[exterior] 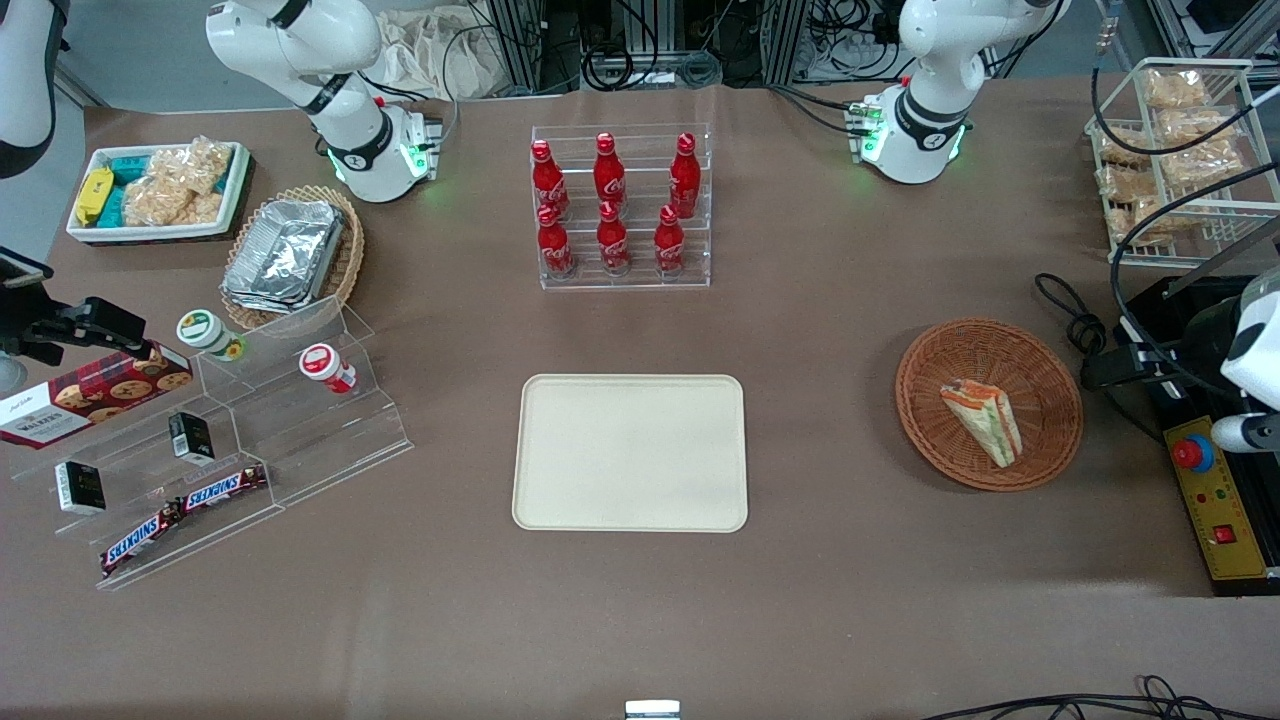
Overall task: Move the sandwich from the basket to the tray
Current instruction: 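Move the left gripper over the wrapped sandwich in the wicker basket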
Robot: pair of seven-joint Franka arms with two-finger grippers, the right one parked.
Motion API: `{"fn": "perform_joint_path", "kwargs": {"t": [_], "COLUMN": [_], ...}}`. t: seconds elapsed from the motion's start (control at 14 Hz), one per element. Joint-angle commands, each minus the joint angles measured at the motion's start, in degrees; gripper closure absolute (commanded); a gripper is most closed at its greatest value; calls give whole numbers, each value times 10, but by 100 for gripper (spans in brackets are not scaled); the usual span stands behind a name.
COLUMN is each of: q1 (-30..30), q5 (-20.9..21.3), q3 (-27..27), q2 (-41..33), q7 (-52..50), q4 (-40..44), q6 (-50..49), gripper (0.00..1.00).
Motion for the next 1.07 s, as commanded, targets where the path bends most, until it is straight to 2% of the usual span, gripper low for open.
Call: {"fn": "perform_joint_path", "kwargs": {"t": [0.0,0.21,0.43,0.79,1.0], "q1": [4,5,5,4,4], "q5": [-2,1,-6,-8,-8], "q3": [3,13,48,62,62], "q2": [-4,-8,-20,-15,3], "q7": [5,4,-1,-158,-194], "q4": [-51,-124,-215,-327,-361], "q6": [-6,37,119,304,366], "gripper": [1,1,1,1,1]}}
